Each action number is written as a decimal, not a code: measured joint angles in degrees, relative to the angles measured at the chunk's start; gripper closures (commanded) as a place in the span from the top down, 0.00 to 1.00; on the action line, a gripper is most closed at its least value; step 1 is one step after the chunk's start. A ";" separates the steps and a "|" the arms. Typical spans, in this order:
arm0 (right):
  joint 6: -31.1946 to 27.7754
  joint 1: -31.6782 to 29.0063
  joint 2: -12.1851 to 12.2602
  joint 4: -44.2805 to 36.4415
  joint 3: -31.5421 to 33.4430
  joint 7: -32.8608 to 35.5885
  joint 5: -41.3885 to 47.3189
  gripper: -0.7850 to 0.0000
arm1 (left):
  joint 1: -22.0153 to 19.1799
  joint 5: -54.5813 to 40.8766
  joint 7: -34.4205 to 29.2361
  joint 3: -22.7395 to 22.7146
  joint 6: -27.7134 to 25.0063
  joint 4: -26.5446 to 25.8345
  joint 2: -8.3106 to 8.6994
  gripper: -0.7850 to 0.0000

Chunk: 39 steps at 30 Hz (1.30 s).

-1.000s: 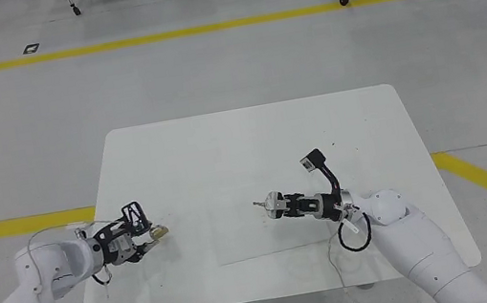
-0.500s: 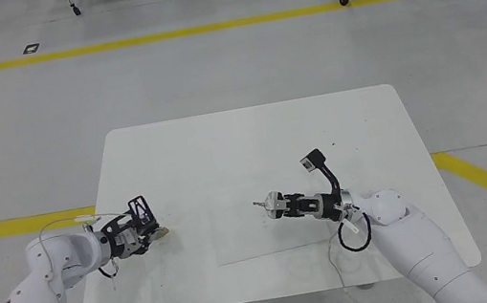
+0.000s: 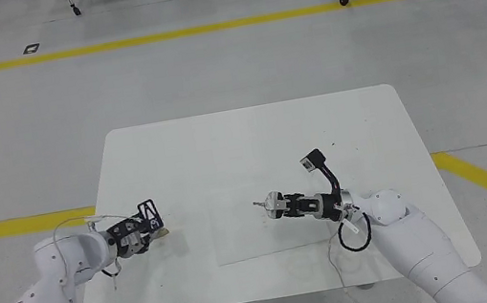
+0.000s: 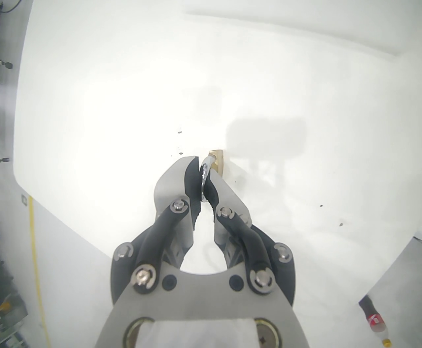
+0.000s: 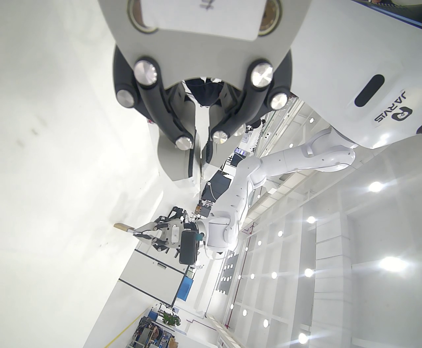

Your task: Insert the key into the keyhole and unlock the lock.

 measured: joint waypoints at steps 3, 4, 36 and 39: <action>0.00 0.00 0.00 0.00 0.00 0.00 0.00 0.00 | 0.69 3.18 1.31 0.47 0.97 -0.98 0.16 0.00; 0.00 0.00 0.00 0.00 0.00 0.00 0.00 0.00 | 0.86 4.13 1.64 0.60 1.18 -1.24 0.21 0.00; 0.00 0.00 0.00 0.00 0.00 0.00 0.00 0.00 | 4.31 -18.85 9.88 -8.52 4.34 -3.71 0.34 0.00; 0.00 0.00 0.00 0.00 0.00 0.00 0.00 0.00 | 4.31 -18.85 9.88 -8.52 4.34 -3.71 0.34 0.00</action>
